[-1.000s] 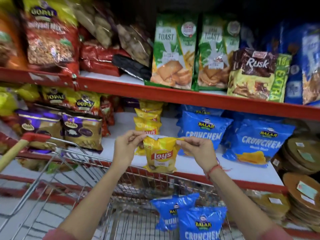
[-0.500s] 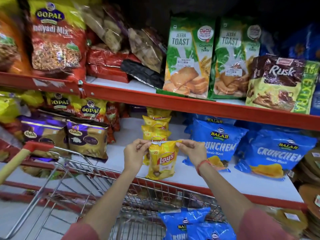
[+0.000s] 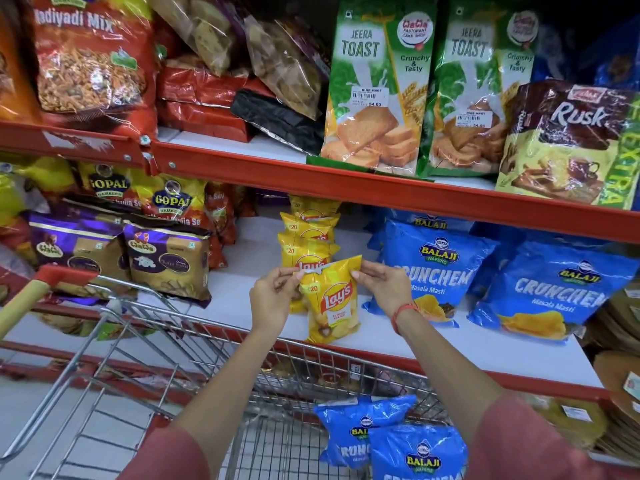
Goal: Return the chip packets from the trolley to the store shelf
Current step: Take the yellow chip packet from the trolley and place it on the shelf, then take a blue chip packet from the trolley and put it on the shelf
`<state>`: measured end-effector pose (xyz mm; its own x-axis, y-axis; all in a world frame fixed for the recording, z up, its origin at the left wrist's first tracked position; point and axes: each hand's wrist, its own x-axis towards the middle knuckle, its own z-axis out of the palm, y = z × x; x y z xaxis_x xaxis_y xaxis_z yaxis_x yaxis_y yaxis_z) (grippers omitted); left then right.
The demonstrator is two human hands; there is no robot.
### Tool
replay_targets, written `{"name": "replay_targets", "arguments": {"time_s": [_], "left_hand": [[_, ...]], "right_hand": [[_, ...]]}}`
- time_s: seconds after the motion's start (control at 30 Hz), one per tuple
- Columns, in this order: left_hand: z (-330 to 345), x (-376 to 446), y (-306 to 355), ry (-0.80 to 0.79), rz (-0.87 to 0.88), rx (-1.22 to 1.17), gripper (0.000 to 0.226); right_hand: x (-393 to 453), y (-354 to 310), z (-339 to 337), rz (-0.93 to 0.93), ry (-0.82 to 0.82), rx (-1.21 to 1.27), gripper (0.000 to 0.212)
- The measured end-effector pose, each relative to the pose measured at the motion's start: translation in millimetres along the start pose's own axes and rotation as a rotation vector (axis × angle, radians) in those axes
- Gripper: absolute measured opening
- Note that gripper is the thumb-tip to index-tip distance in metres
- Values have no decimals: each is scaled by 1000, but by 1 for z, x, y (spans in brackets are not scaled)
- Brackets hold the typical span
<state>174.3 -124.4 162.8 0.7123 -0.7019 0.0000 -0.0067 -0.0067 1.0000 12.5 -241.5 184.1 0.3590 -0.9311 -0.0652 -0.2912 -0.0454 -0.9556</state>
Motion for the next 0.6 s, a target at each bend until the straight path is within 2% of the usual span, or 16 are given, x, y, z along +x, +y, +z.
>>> {"name": "replay_targets", "arguments": {"time_s": [0.13, 0.23, 0.3, 0.47, 0.6], "left_hand": [[-5, -15, -6, 113, 47, 129, 29], [-4, -41, -20, 202, 51, 110, 21], [-1, -60, -34, 196, 21, 117, 14], [18, -103, -76, 11, -91, 240, 13], [38, -131, -104, -257, -174, 392, 9]], "right_hand": [[-17, 8, -9, -4, 27, 20, 40], [-39, 21, -22, -38, 18, -26, 27], [-55, 35, -32, -49, 7, -58, 20], [-95, 83, -68, 20, -35, -237, 13], [-114, 137, -106, 137, -111, -545, 13]]}}
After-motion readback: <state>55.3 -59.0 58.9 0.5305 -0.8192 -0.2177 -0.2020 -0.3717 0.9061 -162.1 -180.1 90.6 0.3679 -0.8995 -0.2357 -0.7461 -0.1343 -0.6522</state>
